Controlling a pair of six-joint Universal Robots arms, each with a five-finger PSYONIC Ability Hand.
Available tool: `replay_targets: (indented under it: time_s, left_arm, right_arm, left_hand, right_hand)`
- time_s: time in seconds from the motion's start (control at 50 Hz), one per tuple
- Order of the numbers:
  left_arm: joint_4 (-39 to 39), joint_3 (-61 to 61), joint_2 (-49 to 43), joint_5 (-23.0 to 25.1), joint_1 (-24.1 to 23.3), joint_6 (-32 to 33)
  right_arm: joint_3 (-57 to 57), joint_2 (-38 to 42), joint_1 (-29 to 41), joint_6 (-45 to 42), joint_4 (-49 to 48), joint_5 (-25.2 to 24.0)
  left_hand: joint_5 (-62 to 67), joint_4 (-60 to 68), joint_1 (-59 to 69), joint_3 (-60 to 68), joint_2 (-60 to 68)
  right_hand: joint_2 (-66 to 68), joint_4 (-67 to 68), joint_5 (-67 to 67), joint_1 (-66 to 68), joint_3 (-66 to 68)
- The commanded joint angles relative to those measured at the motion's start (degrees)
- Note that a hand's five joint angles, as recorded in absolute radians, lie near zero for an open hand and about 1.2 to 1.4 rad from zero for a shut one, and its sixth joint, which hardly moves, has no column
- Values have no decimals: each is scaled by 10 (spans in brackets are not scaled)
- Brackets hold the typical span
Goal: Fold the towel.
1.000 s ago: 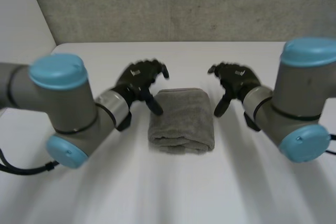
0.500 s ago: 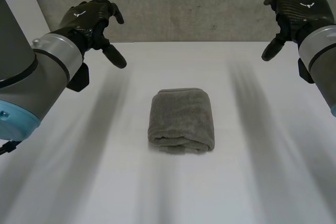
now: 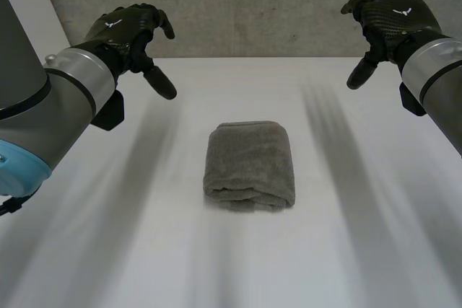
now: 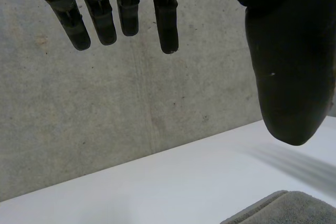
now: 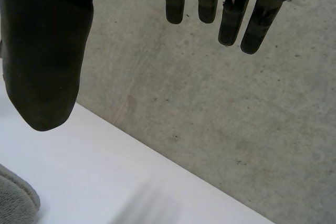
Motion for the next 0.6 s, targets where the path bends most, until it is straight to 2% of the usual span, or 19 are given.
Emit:
replay_targets:
  time_s: [0.02, 0.52, 0.58, 0.6]
  left_arm:
    - [1, -1, 1, 3, 4, 0]
    - [1, -7, 20, 2, 5, 0]
    - [1, -7, 20, 3, 5, 0]
    - [1, -7, 20, 3, 5, 0]
  right_arm:
    - [1, 0, 1, -19, 3, -14]
    - [5, -1, 3, -19, 5, -15]
    - [14, 4, 9, -19, 8, -35]
    - [20, 16, 10, -21, 16, -60]
  left_hand:
    - [-26, -43, -46, -34, -36]
    - [-25, -41, -44, -32, -35]
    - [-26, -43, -46, -34, -36]
    - [-26, -43, -46, -34, -36]
  right_hand:
    - [-38, -42, -35, -39, -35]
    - [-38, -42, -35, -39, -35]
    - [-38, -42, -35, -39, -35]
    - [-38, -42, -35, -39, -35]
